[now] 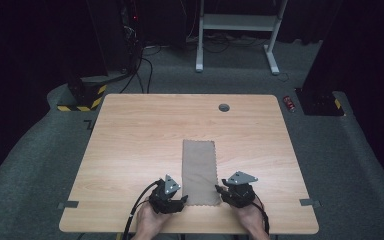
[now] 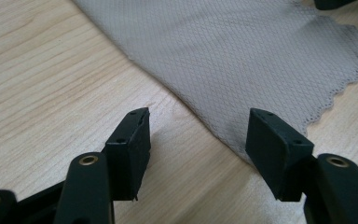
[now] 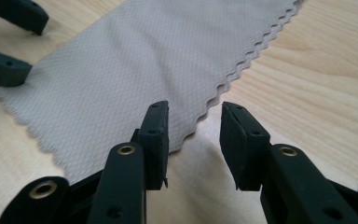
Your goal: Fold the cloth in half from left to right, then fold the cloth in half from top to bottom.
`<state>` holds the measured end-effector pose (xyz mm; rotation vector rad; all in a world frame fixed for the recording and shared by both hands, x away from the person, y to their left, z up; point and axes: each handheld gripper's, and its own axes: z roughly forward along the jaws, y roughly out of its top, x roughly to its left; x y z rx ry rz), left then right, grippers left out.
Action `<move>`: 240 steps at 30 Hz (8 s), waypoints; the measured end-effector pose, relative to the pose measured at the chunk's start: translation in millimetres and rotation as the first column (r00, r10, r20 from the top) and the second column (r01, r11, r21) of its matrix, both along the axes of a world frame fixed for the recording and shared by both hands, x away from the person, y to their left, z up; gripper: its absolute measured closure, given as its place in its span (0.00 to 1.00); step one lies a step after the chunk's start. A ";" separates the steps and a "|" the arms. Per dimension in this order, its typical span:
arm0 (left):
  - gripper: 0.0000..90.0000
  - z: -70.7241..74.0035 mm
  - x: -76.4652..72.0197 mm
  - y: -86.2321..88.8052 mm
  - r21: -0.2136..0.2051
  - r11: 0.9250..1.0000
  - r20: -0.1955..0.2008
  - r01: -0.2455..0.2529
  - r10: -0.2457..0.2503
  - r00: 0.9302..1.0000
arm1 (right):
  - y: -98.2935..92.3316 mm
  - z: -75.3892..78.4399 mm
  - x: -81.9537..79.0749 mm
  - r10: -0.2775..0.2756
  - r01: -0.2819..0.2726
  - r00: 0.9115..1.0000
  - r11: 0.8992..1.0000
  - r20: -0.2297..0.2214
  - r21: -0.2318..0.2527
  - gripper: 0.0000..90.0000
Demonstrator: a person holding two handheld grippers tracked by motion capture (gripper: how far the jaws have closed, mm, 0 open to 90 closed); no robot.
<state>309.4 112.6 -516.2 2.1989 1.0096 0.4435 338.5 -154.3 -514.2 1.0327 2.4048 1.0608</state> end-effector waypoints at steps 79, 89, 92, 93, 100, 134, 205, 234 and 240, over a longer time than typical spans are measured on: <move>0.45 8.9 119.6 11.5 -0.140 0.969 -0.068 -0.204 0.196 0.978 | 22.9 2.3 51.1 -0.037 0.038 0.999 0.999 -0.028 0.029 0.80; 0.45 2.7 136.3 7.2 -0.090 0.970 -0.082 -0.225 0.218 0.973 | 29.9 -3.0 67.6 -0.044 0.043 0.998 0.999 -0.048 -0.015 0.81; 0.46 1.4 136.9 8.3 -0.053 0.975 -0.063 -0.216 0.213 0.975 | 27.9 -2.9 68.6 -0.046 0.045 0.998 0.999 -0.050 -0.020 0.81; 0.46 1.5 136.8 8.6 -0.050 0.975 -0.062 -0.216 0.213 0.975 | 27.3 -2.8 68.7 -0.047 0.046 0.998 0.999 -0.052 -0.021 0.81; 0.45 2.1 140.5 18.2 -0.103 0.968 -0.099 -0.229 0.219 0.971 | 23.1 7.4 76.8 -0.050 0.051 0.996 0.999 -0.069 0.016 0.77; 0.43 13.4 171.5 19.1 -0.126 0.964 -0.112 -0.234 0.220 0.969 | 27.3 22.1 135.4 -0.185 0.192 0.977 0.980 -0.106 0.051 0.71; 0.99 27.8 185.1 0.0 -0.148 0.979 -0.123 -0.138 0.121 0.985 | 46.8 22.3 145.6 -0.138 0.135 0.989 0.989 -0.055 -0.055 0.99; 0.99 57.4 212.4 7.4 -0.226 0.959 -0.151 -0.171 0.139 0.979 | 51.2 62.7 171.1 -0.180 0.179 0.983 0.982 -0.019 -0.064 0.99; 0.99 52.5 204.4 7.0 -0.219 0.965 -0.148 -0.144 0.113 0.983 | 49.0 55.2 166.7 -0.169 0.166 0.985 0.984 -0.047 -0.062 0.99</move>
